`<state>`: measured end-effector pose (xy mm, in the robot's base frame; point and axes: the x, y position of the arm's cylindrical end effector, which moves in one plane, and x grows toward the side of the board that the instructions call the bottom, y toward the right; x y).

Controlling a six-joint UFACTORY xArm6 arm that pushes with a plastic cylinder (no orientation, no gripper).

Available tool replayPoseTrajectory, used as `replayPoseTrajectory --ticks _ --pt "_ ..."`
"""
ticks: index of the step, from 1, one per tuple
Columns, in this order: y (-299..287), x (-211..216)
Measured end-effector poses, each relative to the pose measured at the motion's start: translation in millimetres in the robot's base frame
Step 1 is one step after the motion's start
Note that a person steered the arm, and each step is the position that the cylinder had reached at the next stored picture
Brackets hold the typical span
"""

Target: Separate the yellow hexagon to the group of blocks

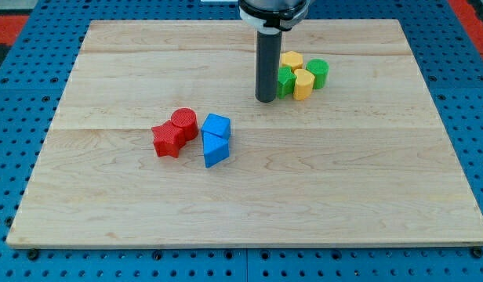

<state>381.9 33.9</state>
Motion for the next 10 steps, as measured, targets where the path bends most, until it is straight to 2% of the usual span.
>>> replayPoseTrajectory --ticks 2,3,4,5,9,10 --pt "-1 0" --pt "8 37" --pt "8 53" --pt "15 37" --pt "24 42" --pt "63 42"
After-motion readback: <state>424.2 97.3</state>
